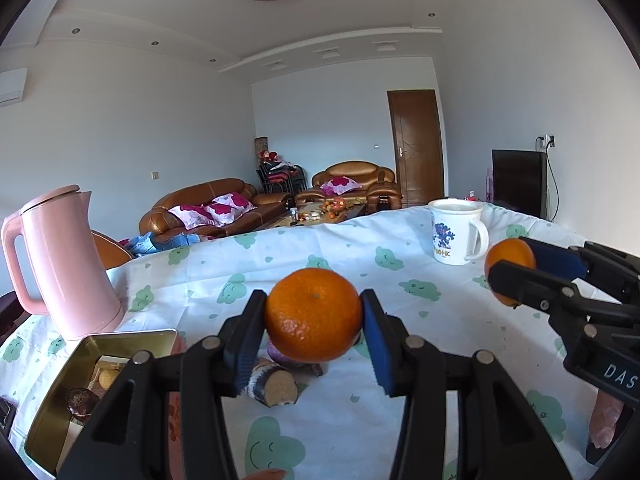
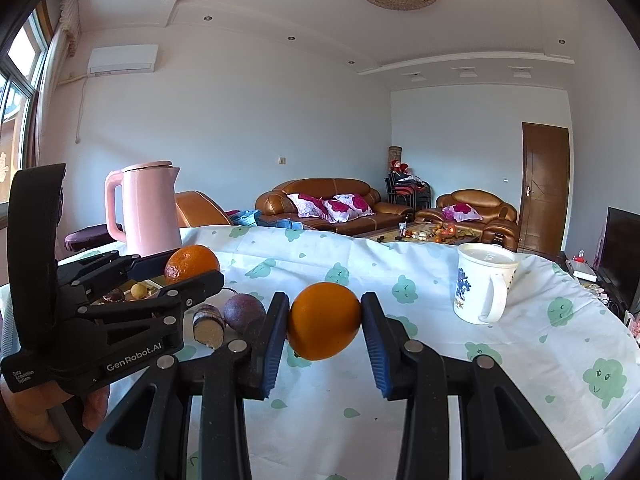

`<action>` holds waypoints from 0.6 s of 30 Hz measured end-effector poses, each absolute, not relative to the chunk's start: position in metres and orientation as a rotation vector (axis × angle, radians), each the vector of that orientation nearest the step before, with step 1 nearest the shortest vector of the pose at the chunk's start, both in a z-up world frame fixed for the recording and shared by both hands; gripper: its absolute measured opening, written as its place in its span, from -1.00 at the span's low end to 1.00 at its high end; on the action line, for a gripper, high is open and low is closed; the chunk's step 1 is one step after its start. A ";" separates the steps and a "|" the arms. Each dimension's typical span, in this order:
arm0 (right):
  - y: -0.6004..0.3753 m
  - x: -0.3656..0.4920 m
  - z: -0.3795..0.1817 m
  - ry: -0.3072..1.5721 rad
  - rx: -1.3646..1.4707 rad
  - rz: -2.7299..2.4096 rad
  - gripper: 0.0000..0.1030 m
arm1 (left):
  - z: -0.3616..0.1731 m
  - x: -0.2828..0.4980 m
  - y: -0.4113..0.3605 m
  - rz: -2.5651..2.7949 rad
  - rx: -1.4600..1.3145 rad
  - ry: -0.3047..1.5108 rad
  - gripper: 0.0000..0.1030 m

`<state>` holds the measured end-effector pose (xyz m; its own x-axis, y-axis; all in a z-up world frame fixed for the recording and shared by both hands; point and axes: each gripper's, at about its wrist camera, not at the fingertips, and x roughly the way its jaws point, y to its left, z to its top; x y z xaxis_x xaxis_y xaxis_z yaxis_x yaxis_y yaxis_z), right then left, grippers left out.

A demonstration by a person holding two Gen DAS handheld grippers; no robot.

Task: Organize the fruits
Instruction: 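Carry the orange in the right tool over the tin while the left tool carries its orange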

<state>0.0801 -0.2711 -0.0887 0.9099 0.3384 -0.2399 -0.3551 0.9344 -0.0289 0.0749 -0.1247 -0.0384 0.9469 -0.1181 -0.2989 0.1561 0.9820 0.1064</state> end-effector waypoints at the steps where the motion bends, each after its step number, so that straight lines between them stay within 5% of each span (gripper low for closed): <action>1: -0.271 0.080 -0.089 0.235 -0.072 0.358 -0.24 | -0.038 0.074 -0.124 -0.141 0.129 0.297 -0.05; 18: -0.241 0.075 -0.087 0.247 -0.082 0.428 -0.24 | -0.038 0.062 -0.088 -0.085 0.108 0.306 -0.05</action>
<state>0.0750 -0.2415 -0.0870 0.8803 0.4004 -0.2543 -0.4203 0.9070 -0.0270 0.0617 -0.0879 -0.0378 0.9500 -0.0667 -0.3051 0.0996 0.9906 0.0934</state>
